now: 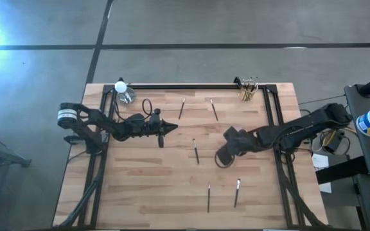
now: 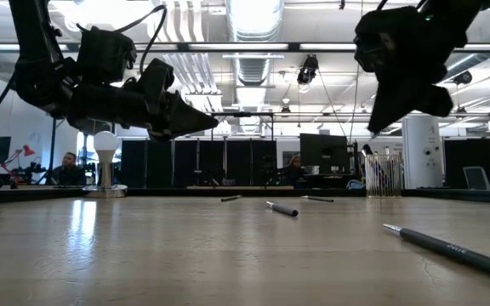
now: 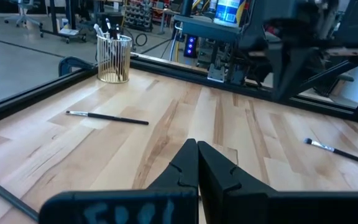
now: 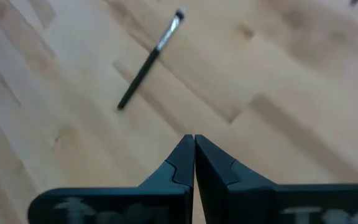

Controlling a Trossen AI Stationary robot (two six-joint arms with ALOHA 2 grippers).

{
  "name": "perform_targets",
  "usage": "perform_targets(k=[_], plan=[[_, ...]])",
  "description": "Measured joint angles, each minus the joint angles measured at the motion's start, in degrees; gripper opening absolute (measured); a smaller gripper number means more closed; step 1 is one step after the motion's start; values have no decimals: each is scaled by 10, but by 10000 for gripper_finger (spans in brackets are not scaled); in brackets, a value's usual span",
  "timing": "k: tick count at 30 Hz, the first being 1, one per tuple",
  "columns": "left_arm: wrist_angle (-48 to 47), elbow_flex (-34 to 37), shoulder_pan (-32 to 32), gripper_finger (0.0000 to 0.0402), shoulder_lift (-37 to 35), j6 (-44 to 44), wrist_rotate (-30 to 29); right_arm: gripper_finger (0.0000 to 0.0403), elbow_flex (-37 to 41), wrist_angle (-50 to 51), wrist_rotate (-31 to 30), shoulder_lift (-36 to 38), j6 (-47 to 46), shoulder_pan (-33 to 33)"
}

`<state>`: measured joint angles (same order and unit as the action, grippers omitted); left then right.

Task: Sort items
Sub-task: Put the black eyeshadow brush into the gold holder

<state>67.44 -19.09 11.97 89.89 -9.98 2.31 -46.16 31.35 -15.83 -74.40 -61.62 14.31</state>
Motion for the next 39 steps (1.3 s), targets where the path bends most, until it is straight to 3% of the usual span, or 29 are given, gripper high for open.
perform_targets(k=[11,28,39], plan=[[-3,0,0,0,0,-2,0,13,1,68,39,-6,-175,61],[-6,-1,0,0,0,-3,0,131,4,102,172,-47,-374,127],[-6,-1,0,0,0,-3,0,130,4,82,187,-90,-460,177]])
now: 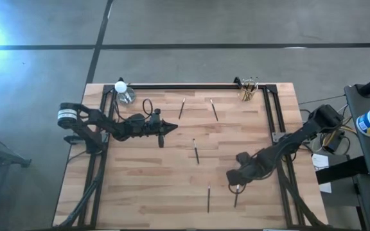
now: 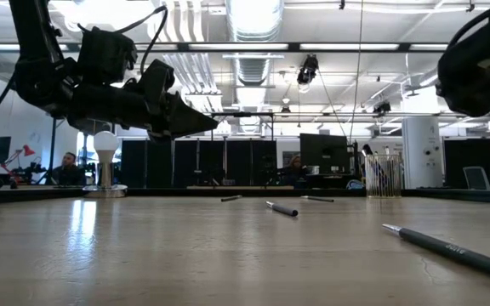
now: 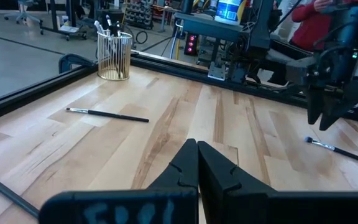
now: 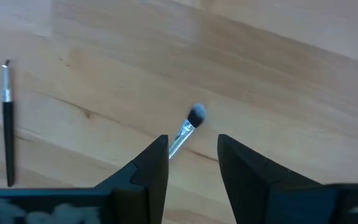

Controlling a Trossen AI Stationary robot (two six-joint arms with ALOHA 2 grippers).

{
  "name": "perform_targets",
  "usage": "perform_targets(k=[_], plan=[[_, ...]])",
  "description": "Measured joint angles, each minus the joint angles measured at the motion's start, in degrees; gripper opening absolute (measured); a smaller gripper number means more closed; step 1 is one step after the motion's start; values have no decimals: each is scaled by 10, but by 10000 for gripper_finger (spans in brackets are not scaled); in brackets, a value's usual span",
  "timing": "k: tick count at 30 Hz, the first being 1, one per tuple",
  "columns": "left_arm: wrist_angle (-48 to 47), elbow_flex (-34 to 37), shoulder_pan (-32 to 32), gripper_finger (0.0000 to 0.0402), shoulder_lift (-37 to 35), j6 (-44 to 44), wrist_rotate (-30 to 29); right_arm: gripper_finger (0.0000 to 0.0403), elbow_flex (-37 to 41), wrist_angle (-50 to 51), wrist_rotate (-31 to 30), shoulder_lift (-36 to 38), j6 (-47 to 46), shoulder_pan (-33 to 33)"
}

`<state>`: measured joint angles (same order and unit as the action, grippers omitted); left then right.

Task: Sort items
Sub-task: Put the black eyeshadow brush into the gold holder

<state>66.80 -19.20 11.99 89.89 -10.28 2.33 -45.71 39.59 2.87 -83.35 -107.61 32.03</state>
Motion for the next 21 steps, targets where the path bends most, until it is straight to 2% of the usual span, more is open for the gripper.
perform_targets(k=[6,21], plan=[[0,0,0,0,0,-3,1,126,1,-20,4,-8,1,0],[-6,0,0,0,0,-4,16,145,1,-31,13,-16,1,0]])
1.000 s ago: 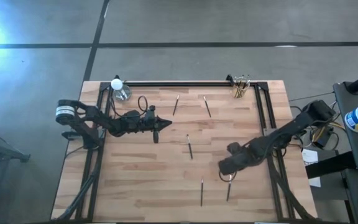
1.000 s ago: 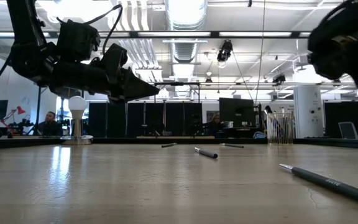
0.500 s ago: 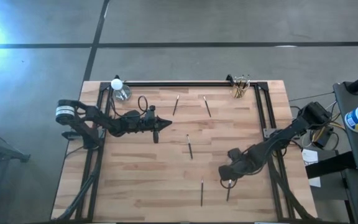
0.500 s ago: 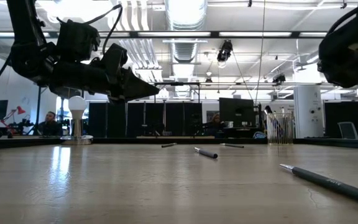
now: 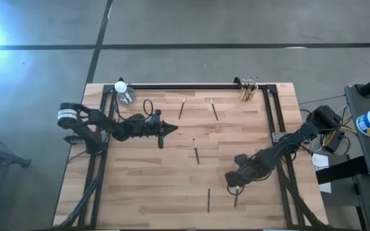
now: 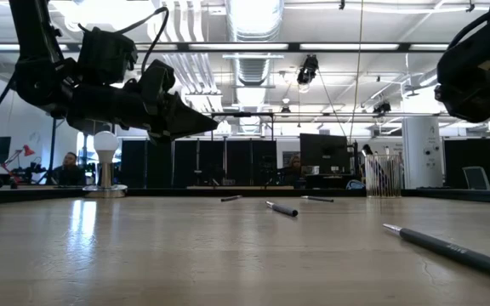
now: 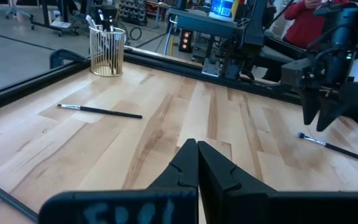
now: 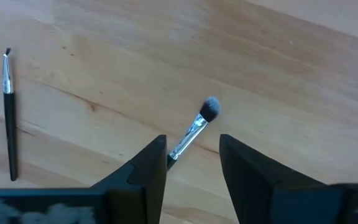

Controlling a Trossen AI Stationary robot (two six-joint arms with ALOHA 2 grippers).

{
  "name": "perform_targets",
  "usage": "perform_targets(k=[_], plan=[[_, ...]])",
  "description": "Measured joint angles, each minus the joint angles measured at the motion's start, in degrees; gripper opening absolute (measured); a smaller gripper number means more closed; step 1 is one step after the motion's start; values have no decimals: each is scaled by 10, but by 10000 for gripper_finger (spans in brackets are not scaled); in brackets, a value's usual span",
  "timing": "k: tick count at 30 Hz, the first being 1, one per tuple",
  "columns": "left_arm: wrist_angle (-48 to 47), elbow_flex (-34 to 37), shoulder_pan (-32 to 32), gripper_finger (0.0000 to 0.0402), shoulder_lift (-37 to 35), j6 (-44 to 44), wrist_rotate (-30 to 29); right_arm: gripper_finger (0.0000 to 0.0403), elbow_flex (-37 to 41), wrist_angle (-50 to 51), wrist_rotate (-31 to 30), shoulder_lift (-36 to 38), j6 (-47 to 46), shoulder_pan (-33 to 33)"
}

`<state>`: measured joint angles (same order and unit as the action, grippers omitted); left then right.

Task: Sort items
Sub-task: Put the black eyeshadow brush into the gold holder

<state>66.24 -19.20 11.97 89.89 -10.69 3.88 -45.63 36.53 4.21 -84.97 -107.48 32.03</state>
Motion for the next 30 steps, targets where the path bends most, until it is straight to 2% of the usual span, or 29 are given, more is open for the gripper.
perform_targets(k=[8,30], plan=[[-4,0,0,0,0,0,0,158,0,-10,3,0,-4,0],[-6,0,0,0,0,1,-1,148,6,-30,3,-31,-8,4]])
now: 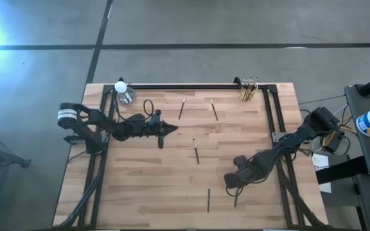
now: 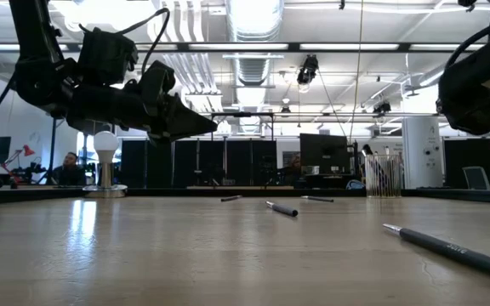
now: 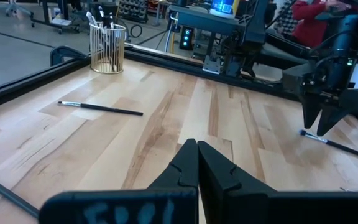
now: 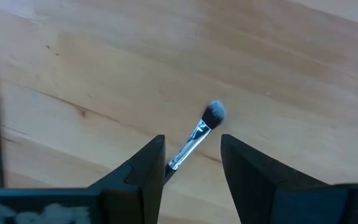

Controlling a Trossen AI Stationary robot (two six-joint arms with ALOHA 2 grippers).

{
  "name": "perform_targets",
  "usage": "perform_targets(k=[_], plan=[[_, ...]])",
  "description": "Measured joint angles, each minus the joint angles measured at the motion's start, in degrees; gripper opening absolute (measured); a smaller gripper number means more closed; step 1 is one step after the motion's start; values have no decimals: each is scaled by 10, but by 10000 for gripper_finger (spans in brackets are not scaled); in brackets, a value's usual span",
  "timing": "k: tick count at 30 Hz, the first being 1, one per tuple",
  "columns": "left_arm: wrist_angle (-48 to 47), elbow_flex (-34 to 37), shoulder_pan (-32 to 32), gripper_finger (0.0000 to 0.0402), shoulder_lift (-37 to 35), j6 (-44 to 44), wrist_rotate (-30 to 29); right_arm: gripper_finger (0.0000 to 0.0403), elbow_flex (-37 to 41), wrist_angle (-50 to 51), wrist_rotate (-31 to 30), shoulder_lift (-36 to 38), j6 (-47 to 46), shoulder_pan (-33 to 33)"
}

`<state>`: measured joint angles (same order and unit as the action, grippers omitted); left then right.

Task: Sort items
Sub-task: Put the black eyeshadow brush into the gold holder

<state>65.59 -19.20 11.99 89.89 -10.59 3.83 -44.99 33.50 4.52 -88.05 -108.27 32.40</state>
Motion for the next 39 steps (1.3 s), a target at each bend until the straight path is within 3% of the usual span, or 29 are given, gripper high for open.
perform_targets(k=[39], plan=[[-1,0,0,0,0,1,0,148,6,-14,0,-17,9,1]])
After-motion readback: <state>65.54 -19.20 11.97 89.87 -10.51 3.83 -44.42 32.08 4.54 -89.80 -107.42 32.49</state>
